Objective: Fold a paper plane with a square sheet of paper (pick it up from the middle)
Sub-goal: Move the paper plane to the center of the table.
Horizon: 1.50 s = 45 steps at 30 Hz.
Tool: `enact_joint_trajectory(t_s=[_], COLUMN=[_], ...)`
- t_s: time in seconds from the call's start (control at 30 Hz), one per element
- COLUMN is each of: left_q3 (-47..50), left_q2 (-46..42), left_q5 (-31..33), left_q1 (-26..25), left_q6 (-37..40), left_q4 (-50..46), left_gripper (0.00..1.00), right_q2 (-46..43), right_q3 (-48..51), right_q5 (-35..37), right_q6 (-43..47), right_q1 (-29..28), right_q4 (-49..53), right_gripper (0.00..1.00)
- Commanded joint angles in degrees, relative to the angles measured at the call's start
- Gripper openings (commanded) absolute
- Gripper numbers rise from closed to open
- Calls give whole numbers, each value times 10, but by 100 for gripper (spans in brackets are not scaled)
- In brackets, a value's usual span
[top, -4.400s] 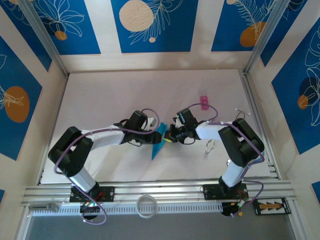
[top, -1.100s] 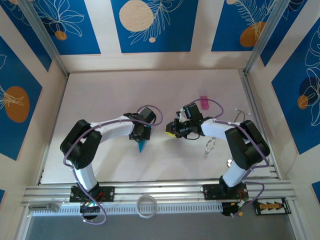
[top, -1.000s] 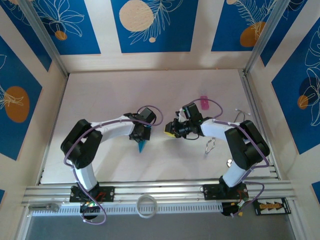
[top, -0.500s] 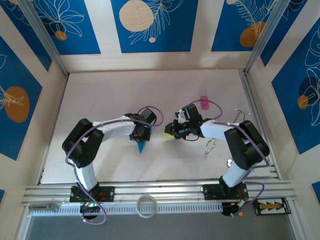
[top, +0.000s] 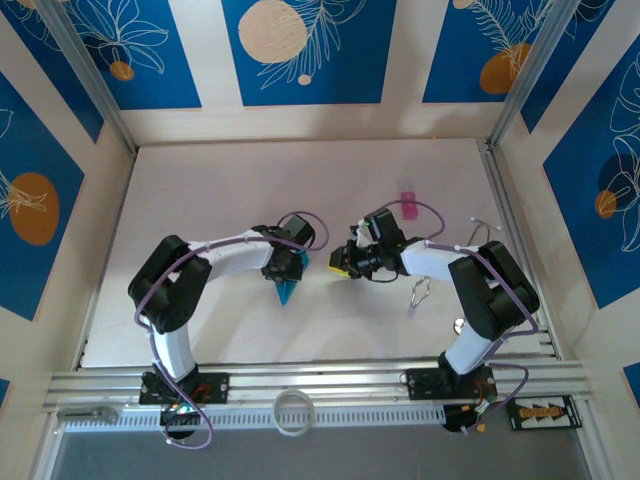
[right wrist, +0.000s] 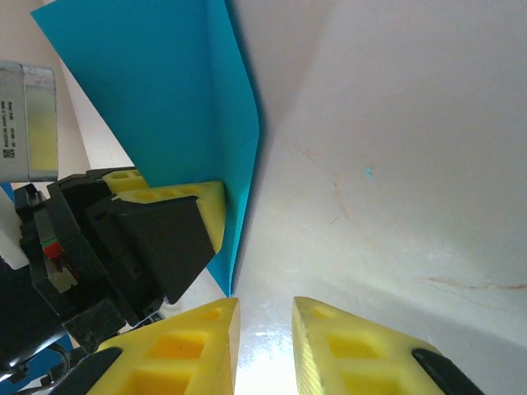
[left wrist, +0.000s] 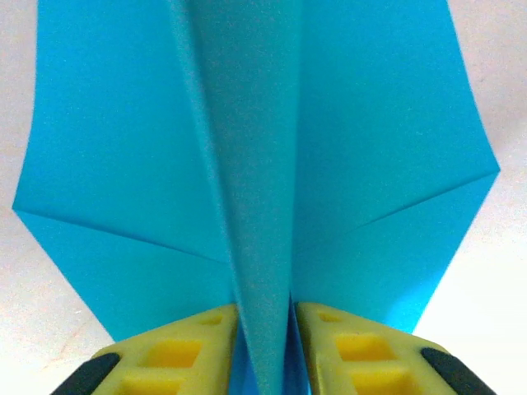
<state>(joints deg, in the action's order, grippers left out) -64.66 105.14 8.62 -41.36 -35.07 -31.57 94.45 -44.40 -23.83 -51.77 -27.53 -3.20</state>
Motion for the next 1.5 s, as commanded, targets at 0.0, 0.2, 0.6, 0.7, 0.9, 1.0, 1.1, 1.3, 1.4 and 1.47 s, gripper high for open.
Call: enact_joint_trajectory(t_s=[0.0, 0.2, 0.6, 0.7, 0.9, 1.0, 1.1, 1.3, 1.4, 1.47], left_q3=[2, -10, -43, -53, -63, -66, -67, -68, -66, -66], left_q2=[45, 63, 85, 89, 82, 72, 66, 64, 57, 48], left_q5=[-14, -24, -5, -6, 0, 1, 3, 0, -7, -13], left_q1=[4, 4, 0, -1, -2, -2, -2, -2, -2, -3], left_q6=[-12, -32, -72, -69, -70, -69, -68, -61, -60, -56], left_q4=[-11, -8, -28, -30, -39, -40, -40, -37, -32, -31], left_gripper=[29, 35, 39, 40, 40, 41, 41, 42, 42, 42], right_q2=[-27, -47, -80, -82, -83, -87, -93, -96, -101, -105], right_q3=[10, 16, 29, 30, 32, 32, 33, 33, 33, 32], right_q5=[-10, -10, -50, -58, -62, -59, -55, -52, -51, -48], right_q6=[1, 12, 15, 20, 18, 16, 16, 16, 16, 17], right_q1=[1, 9, 45, 52, 53, 53, 53, 53, 52, 52], right_q4=[12, 23, 3, 4, 1, 1, 5, 14, 19, 25], right_gripper=[24, 24, 26, 26, 26, 26, 26, 26, 26, 26])
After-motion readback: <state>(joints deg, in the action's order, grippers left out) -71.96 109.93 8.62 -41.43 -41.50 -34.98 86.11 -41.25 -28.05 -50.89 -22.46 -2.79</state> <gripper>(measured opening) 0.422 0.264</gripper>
